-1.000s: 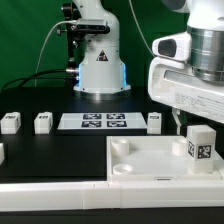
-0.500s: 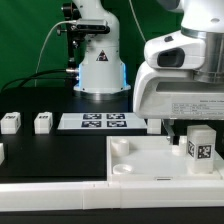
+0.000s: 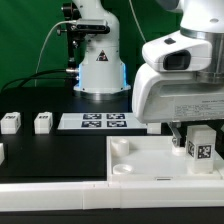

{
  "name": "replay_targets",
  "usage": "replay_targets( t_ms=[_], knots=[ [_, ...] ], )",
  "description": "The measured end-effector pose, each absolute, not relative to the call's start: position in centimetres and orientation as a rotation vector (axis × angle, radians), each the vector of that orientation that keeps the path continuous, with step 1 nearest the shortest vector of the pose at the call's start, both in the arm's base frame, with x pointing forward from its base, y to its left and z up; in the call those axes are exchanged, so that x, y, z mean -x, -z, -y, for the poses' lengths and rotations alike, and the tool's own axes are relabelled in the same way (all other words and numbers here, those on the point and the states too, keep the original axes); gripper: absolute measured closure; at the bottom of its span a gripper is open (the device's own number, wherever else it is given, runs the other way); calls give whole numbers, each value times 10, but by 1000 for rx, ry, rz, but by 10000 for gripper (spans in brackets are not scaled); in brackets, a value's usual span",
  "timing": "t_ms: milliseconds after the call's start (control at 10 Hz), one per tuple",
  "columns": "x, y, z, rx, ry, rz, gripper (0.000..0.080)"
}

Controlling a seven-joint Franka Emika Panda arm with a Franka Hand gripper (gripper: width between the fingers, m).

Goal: Assemble one leg

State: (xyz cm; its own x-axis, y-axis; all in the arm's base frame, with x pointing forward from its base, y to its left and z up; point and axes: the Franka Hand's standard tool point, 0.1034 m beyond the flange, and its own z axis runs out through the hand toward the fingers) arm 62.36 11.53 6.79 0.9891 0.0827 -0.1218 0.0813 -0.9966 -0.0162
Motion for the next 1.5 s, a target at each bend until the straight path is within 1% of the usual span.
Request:
replay_targets(
  t_ms=[100,200,500,800,1000,1500],
  knots=[
    [-624,-68,-115,3122,-192,129,428],
    [-624,-68,-115,3122,-192,117,509],
    [-623,-68,-116,3125,-193,66,509],
    [-624,-68,-119,3096,-168,-529,509],
    [-625,-69,-123,3038,-162,-835,508],
    [-626,-71,-126,2695,-133,-1691,508]
  ],
)
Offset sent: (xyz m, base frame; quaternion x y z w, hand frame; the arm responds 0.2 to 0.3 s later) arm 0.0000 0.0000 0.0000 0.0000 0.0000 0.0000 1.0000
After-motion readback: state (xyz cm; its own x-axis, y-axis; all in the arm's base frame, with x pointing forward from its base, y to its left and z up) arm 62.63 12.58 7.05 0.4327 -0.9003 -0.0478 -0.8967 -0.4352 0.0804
